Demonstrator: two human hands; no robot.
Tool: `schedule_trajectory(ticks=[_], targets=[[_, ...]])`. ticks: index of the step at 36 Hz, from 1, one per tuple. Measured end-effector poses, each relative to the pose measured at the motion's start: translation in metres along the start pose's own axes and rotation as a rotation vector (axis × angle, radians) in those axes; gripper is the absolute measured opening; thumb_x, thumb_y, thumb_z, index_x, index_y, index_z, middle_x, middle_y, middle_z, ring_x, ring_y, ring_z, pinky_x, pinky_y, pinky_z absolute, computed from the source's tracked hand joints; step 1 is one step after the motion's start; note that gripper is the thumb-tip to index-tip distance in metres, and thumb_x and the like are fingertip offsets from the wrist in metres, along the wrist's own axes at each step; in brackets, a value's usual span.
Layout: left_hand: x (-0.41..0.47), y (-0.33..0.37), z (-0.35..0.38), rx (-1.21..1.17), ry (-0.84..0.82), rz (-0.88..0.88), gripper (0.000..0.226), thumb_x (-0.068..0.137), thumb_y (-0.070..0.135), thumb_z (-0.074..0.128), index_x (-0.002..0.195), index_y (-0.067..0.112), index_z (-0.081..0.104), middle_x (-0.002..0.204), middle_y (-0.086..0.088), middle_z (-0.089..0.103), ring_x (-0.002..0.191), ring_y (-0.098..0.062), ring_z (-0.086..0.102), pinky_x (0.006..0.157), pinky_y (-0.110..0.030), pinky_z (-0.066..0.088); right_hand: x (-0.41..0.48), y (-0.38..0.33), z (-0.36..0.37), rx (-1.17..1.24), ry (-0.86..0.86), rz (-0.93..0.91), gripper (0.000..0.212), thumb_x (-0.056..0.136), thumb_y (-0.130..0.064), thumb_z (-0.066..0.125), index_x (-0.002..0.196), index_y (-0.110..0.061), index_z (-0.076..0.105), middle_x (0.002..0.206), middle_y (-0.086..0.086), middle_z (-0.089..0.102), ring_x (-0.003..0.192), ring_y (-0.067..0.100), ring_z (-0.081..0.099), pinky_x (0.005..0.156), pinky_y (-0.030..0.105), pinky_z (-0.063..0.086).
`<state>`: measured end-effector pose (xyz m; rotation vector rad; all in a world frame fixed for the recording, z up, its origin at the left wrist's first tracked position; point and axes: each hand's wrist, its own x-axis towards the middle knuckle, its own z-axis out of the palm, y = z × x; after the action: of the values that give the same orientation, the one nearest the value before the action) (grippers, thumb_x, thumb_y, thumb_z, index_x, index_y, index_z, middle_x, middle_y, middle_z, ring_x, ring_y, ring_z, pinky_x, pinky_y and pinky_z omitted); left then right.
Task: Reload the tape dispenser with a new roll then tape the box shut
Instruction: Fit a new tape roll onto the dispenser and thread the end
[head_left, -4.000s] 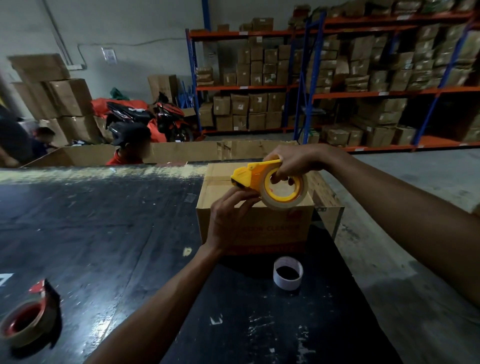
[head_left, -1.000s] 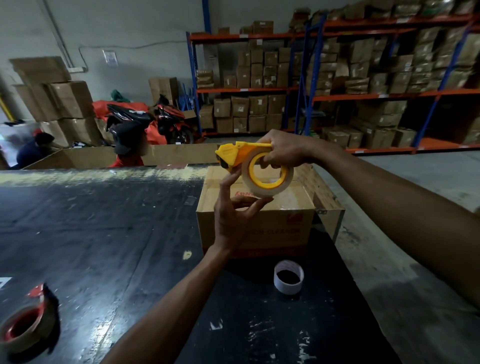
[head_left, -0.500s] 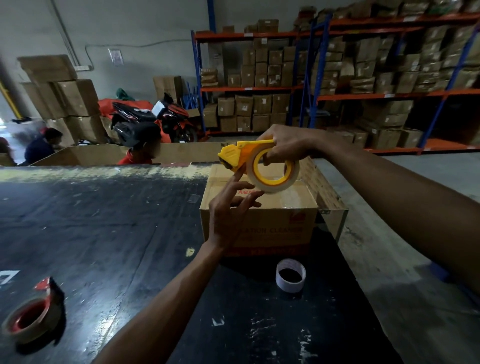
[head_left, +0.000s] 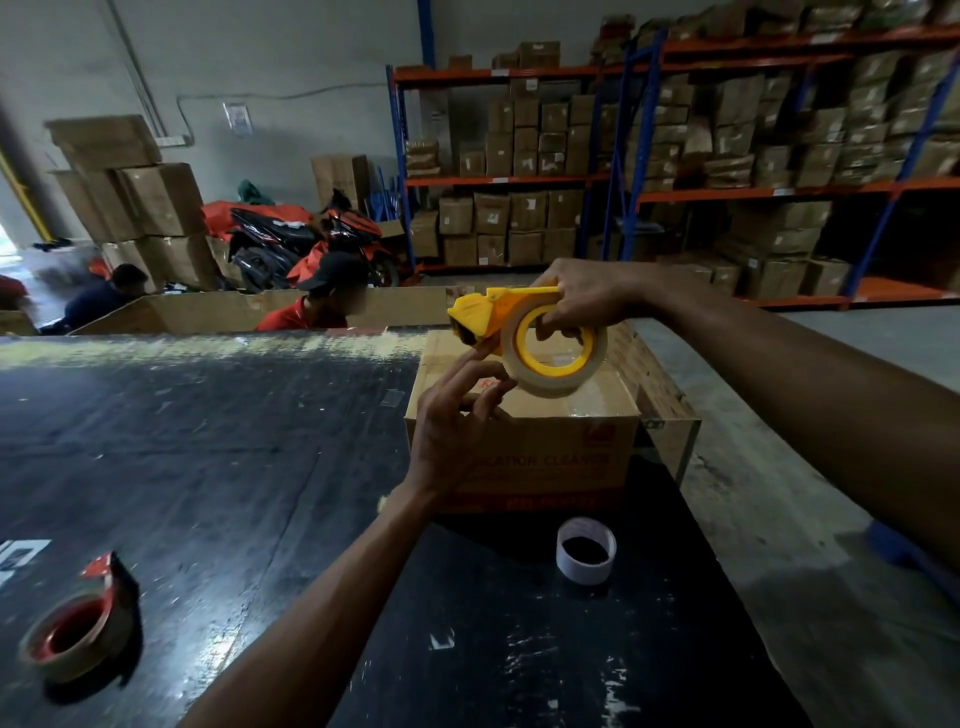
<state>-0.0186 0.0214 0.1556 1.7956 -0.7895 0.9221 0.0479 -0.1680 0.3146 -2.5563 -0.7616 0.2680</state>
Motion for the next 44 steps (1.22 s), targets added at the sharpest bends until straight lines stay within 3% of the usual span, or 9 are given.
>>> schedule_trajectory(ticks=[7,10,14,20,23,29,37,41,44], targets=[[0.000,-0.006,-0.022,0.060,0.261,-0.055,0.014,0.101,0.005,0.058,0.108,0.016,0.058,0.103,0.003,0.074,0.065,-0.006,0.075,0.050,-0.027,0.061,-0.011,0.004,0.000,-0.011,-0.032,-0.027,0.006,0.094,-0.010,0.066,0.097,-0.014,0.069,0.083,0.002,0.068,0.064,0.008,0.061,0.056,0.020,0.050],[0.004,-0.010,-0.030,0.125,0.148,0.029,0.005,0.101,0.009,0.060,0.106,0.011,0.060,0.103,-0.004,0.071,0.068,-0.015,0.073,0.049,-0.031,0.059,-0.016,0.008,0.002,-0.047,-0.051,-0.034,0.008,0.092,-0.011,0.068,0.094,-0.019,0.070,0.085,0.005,0.068,0.068,0.012,0.061,0.062,0.026,0.049],[0.012,-0.010,-0.037,0.243,0.017,0.051,0.009,0.098,0.010,0.065,0.102,0.013,0.057,0.096,-0.002,0.058,0.065,-0.007,0.057,0.056,-0.014,0.045,-0.020,0.006,-0.002,-0.094,-0.050,-0.040,0.009,0.091,-0.012,0.069,0.095,-0.020,0.070,0.092,0.011,0.071,0.077,0.026,0.065,0.072,0.039,0.054],[0.022,0.005,-0.034,-0.104,-0.101,-0.327,0.016,0.103,0.019,0.058,0.111,0.006,0.053,0.066,-0.008,0.070,0.036,-0.022,0.059,0.032,-0.029,0.044,-0.026,0.006,-0.006,-0.174,-0.007,-0.024,0.013,0.089,-0.015,0.071,0.101,-0.021,0.071,0.095,0.007,0.072,0.087,0.025,0.069,0.082,0.048,0.057],[0.022,0.011,-0.036,-0.355,-0.147,-0.471,0.019,0.101,0.017,0.059,0.115,0.005,0.054,0.077,-0.015,0.076,0.049,-0.021,0.070,0.041,-0.028,0.054,-0.028,0.006,-0.008,-0.197,0.029,-0.020,0.023,0.089,-0.016,0.071,0.111,-0.019,0.071,0.098,0.007,0.072,0.087,0.024,0.069,0.078,0.043,0.058],[0.028,0.014,-0.042,-0.696,-0.237,-0.727,0.022,0.097,0.012,0.059,0.118,0.005,0.059,0.114,-0.019,0.076,0.105,-0.032,0.076,0.074,-0.033,0.066,-0.032,0.003,-0.008,-0.254,0.070,-0.021,0.030,0.089,-0.016,0.071,0.118,-0.018,0.068,0.095,0.005,0.071,0.083,0.020,0.068,0.075,0.039,0.058],[0.036,0.001,-0.040,-0.824,-0.357,-0.879,0.033,0.100,-0.007,0.050,0.132,-0.009,0.056,0.130,-0.024,0.069,0.125,-0.031,0.067,0.097,-0.034,0.059,-0.039,0.005,-0.003,-0.380,0.183,-0.024,0.048,0.088,-0.016,0.072,0.133,-0.023,0.059,0.093,0.001,0.070,0.075,0.016,0.070,0.066,0.034,0.060],[0.044,-0.002,-0.033,-0.884,-0.366,-0.981,0.032,0.103,-0.001,0.046,0.131,-0.008,0.060,0.129,-0.024,0.069,0.122,-0.029,0.069,0.095,-0.032,0.060,-0.046,0.011,-0.005,-0.463,0.230,-0.034,0.041,0.085,-0.016,0.073,0.125,-0.023,0.063,0.089,-0.001,0.068,0.070,0.014,0.067,0.062,0.037,0.058],[0.050,-0.003,-0.022,-0.914,-0.266,-1.098,0.027,0.105,0.006,0.048,0.121,-0.006,0.065,0.115,-0.024,0.074,0.102,-0.023,0.077,0.083,-0.028,0.064,-0.049,0.016,-0.004,-0.500,0.253,-0.028,0.044,0.085,-0.018,0.073,0.127,-0.025,0.061,0.093,-0.002,0.069,0.074,0.013,0.066,0.062,0.037,0.058]])
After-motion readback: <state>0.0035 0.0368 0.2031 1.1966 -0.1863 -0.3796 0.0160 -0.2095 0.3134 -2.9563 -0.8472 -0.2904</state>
